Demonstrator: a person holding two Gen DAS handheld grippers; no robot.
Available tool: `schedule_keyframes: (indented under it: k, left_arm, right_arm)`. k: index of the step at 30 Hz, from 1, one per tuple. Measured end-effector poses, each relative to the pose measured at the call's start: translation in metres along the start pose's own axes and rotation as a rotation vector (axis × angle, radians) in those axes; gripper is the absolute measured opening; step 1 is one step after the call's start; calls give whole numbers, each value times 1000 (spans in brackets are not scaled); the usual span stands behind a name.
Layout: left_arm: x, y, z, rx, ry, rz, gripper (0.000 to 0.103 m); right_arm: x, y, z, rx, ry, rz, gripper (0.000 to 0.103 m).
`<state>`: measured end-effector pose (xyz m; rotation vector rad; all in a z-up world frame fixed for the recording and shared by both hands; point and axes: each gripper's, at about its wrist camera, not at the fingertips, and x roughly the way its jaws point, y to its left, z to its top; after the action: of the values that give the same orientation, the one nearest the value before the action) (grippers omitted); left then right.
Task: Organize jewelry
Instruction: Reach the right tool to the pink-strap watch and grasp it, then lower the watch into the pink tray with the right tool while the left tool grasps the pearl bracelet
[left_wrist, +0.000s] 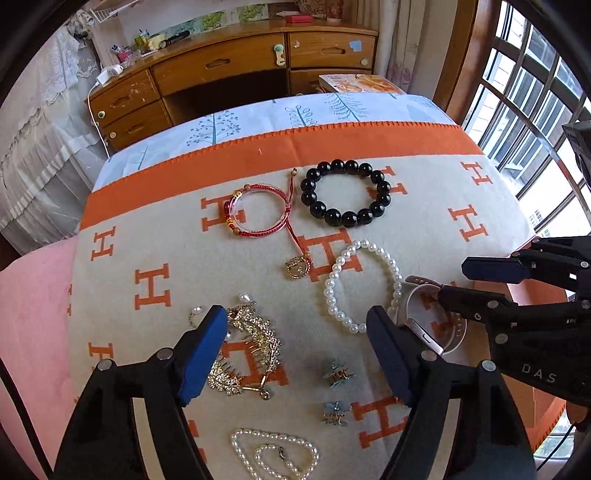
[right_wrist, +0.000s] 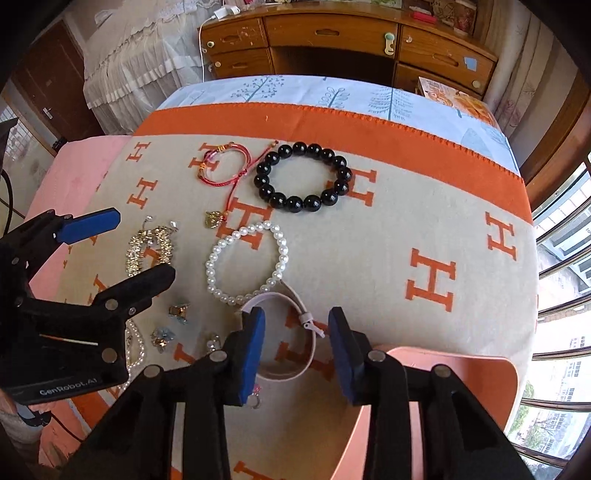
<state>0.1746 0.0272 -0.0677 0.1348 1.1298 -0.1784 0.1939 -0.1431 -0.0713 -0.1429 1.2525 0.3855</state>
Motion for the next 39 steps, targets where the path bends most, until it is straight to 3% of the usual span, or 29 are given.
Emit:
schedule_keyframes:
  k: [3, 7, 12, 19, 34, 35, 37, 39]
  left_arm:
    - [16, 1, 4, -17, 42, -28, 63]
    - [31, 0, 9, -30, 73, -45, 62]
    - [43, -1, 13, -42, 103, -53, 60]
    - [55, 3, 18, -72, 147, -60, 60]
    - [75, -3, 25, -67, 190, -17, 60]
    - [75, -4, 26, -69, 194, -19, 56]
    - [75, -6, 30, -71, 192, -18, 37]
    - [75, -8, 36, -81, 202, -19, 13]
  right_arm:
    - [14, 2, 4, -19, 35, -5, 29]
    - [31, 3, 5, -38, 86, -6, 19]
    - [32, 3, 3, -49, 82, -38, 14]
    - [31, -11, 10, 5, 103, -28, 14]
    - [33, -7, 13, -25, 125, -47, 15]
    - [33, -7, 13, -22, 122, -39, 15]
    - [31, -7, 12, -18, 105, -32, 14]
    - [27, -9, 9, -2, 85, -23, 9]
